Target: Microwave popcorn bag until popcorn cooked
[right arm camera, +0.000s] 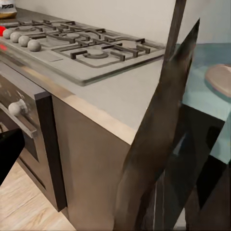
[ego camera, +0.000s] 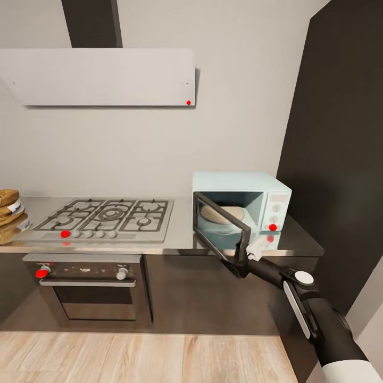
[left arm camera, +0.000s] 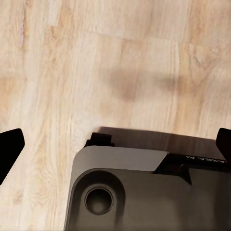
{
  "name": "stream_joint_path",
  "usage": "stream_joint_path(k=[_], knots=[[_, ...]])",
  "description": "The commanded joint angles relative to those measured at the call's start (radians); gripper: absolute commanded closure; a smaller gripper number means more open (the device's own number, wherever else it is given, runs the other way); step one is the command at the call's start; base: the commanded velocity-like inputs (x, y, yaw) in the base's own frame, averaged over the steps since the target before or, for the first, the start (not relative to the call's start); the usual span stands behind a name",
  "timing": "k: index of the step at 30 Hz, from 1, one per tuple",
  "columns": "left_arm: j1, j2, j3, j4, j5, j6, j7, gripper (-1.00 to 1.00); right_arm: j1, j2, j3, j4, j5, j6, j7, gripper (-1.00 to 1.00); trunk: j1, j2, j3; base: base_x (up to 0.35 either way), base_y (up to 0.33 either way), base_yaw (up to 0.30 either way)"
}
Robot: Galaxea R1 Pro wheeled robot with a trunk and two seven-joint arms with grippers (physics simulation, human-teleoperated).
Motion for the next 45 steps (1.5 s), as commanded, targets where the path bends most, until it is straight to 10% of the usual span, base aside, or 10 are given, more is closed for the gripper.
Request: stream_joint_path(k=[1, 45], knots=[[-0.001, 0.000, 0.004, 0.001, -0.001, -0.003, 0.001, -1.00, -0.001, 0.000, 0.001, -0.002, 0.002, 0.007, 0.003, -1.00, 0.000, -0.001, -0.001, 0.000, 0.091, 0.000], [-0.001, 0.000, 0.004, 0.001, 0.000, -0.003, 0.001, -1.00, 0.004, 0.000, 0.003, -0.011, 0.003, 0.007, 0.003, -1.00, 0.000, -0.001, -0.001, -0.046, 0.064, 0.000]])
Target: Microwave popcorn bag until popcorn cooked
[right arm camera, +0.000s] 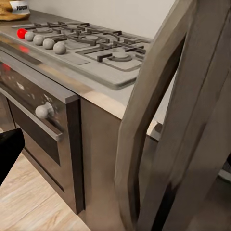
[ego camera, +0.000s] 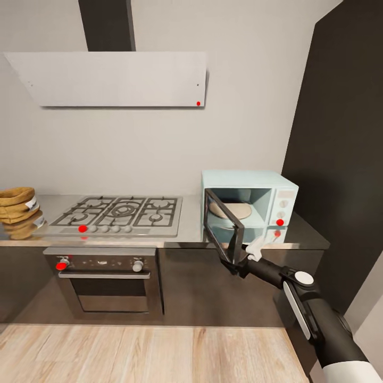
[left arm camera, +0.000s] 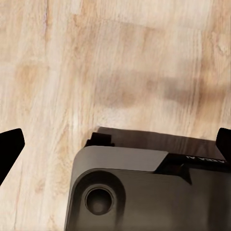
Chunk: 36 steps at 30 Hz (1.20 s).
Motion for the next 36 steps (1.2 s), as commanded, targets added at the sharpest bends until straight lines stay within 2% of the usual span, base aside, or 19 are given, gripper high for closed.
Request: stream_joint_path(k=[1, 17, 36], knots=[[-0.001, -0.001, 0.004, 0.001, -0.001, -0.003, 0.001, -1.00, -0.001, 0.000, 0.000, -0.001, 0.002, 0.006, 0.003, -1.00, 0.000, -0.001, -0.001, 0.000, 0.027, 0.000], [-0.001, -0.001, 0.004, 0.001, -0.001, -0.003, 0.001, -1.00, -0.001, 0.000, 0.000, -0.002, 0.002, 0.006, 0.003, -1.00, 0.000, -0.001, -0.001, -0.026, 0.085, 0.000], [-0.001, -0.001, 0.004, 0.001, -0.001, -0.003, 0.001, -1.00, 0.001, -0.002, 0.000, -0.005, 0.002, 0.006, 0.003, -1.00, 0.000, -0.001, -0.001, -0.035, -0.061, 0.000]])
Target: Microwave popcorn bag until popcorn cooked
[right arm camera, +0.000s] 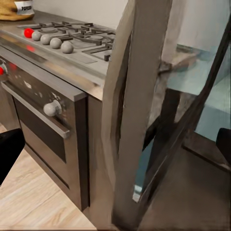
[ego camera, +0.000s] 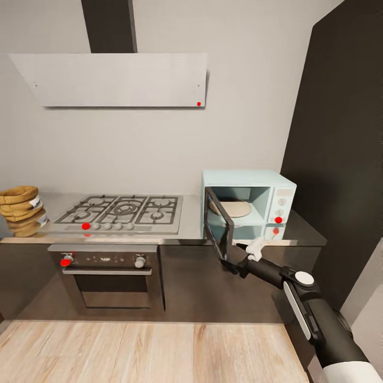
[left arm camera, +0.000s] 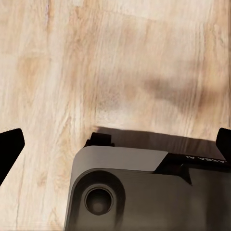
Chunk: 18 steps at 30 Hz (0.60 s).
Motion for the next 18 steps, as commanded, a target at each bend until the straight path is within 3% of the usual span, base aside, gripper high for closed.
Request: stream_joint_path(k=[1, 5, 14, 18], knots=[[-0.001, 0.000, 0.004, 0.001, -0.001, -0.003, 0.001, -1.00, -0.001, -0.001, 0.000, -0.001, 0.003, 0.005, 0.003, -1.00, 0.000, -0.001, -0.001, -0.060, -0.263, 0.000], [-0.001, 0.000, 0.004, 0.001, -0.001, -0.003, 0.001, -1.00, -0.001, -0.003, -0.005, 0.003, 0.004, 0.005, 0.001, -1.00, 0.000, -0.001, -0.001, -0.039, -0.223, 0.000], [-0.001, 0.000, 0.004, 0.001, -0.001, -0.003, 0.001, -1.00, -0.006, -0.008, -0.016, 0.006, 0.003, 0.004, -0.005, -1.00, 0.000, -0.001, -0.001, -0.003, -0.021, 0.000], [-0.001, 0.000, 0.004, 0.001, -0.001, -0.003, 0.001, -1.00, -0.013, -0.002, -0.068, 0.016, 0.002, 0.008, -0.156, -1.00, 0.000, -0.001, -0.001, 0.000, 0.000, 0.000]])
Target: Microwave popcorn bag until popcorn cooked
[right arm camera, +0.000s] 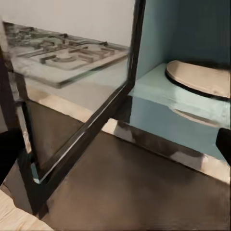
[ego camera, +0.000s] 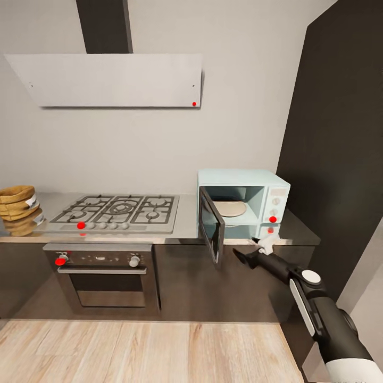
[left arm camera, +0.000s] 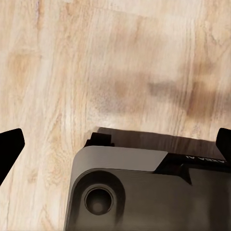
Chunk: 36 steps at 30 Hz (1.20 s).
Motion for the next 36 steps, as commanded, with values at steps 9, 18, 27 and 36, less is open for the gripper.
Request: stream_joint_path(k=[9, 18, 27, 36], knots=[[-0.001, 0.000, 0.004, 0.001, -0.001, -0.003, 0.001, -1.00, -0.002, 0.004, -0.014, 0.017, -0.006, 0.005, -0.142, -1.00, 0.000, -0.001, -0.001, 0.000, 0.000, 0.000], [-0.001, 0.000, 0.004, 0.001, -0.001, -0.003, 0.001, -1.00, -0.050, 0.017, -0.006, 0.108, -0.007, 0.004, -0.164, -1.00, 0.000, -0.001, -0.001, 0.098, 0.078, 0.000], [-0.001, 0.000, 0.004, 0.001, -0.001, -0.003, 0.001, -1.00, -0.053, 0.027, 0.027, 0.084, 0.000, 0.099, -0.165, -1.00, 0.000, -0.001, -0.001, 0.052, 0.044, 0.000], [-0.001, 0.000, 0.004, 0.001, -0.001, -0.003, 0.001, -1.00, -0.033, 0.028, 0.033, -0.007, -0.009, 0.100, -0.151, -1.00, 0.000, -0.001, -0.002, 0.000, 0.000, 0.026]])
